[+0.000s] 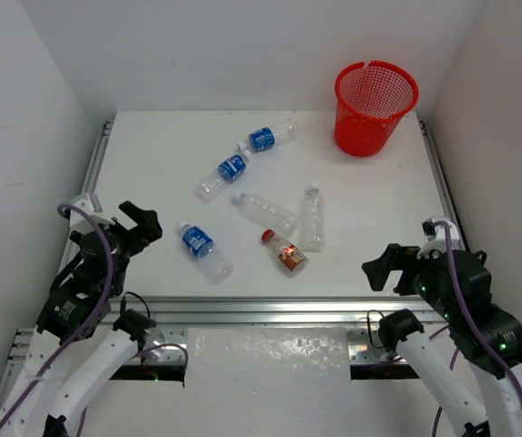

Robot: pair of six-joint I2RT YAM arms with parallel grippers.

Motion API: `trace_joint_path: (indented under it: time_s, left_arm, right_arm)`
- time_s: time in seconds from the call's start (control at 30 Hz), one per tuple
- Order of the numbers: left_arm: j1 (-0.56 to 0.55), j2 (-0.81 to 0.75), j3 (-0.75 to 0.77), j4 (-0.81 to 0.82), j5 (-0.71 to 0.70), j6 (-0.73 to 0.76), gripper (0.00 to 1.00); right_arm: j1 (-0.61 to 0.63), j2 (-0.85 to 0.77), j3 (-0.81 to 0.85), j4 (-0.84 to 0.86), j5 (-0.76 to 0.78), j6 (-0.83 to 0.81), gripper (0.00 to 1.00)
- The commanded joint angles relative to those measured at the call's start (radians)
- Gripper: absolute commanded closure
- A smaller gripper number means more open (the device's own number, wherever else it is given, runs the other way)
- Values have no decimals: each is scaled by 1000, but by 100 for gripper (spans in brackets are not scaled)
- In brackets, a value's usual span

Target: Put the plastic bottles in the bin

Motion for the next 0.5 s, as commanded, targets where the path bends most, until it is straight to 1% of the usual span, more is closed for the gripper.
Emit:
trace_joint_path:
  time_s: [0.0, 0.07, 0.13, 0.17, 0.2, 0.27, 0.3, 0.33, 0.37, 0.4, 0.47]
  left_arm:
    - [-3, -10, 24, 2, -41, -30, 0]
    - [-3, 1, 27, -1, -43, -34, 0]
    - [-3, 24, 48, -14, -39, -48, 0]
    - [-3, 59, 62, -58, -37, -69, 0]
    - [-3, 78, 89, -79, -10, -155, 0]
    - [-3, 119, 93, -97, 64, -232, 0]
    - [-3, 159, 68, -89, 131, -288, 0]
    - [-3, 203, 47, -84, 147, -369, 0]
    - [-3, 225, 24, -71, 147, -370, 0]
    - [-3, 246, -39, -51, 146, -437, 0]
    - [-3, 329, -94, 17, 144, -514, 0]
  right_arm:
    - [-5, -19, 33, 11, 37, 23, 1]
    - [-5, -42, 28, 21, 43, 34, 1]
    - [-5, -56, 27, 37, 17, 32, 1]
    - [-5, -64, 24, 58, 2, 32, 1]
    - [-5, -78, 20, 67, -26, 35, 1]
    - [-5, -81, 14, 87, -44, 45, 1]
    - [-5, -73, 13, 90, -55, 45, 1]
    - [-5, -64, 11, 90, -101, 46, 1]
    - [-5, -55, 10, 89, -121, 48, 1]
    - [-5, -30, 7, 87, -142, 46, 1]
    - [-5, 0, 0, 78, -195, 45, 1]
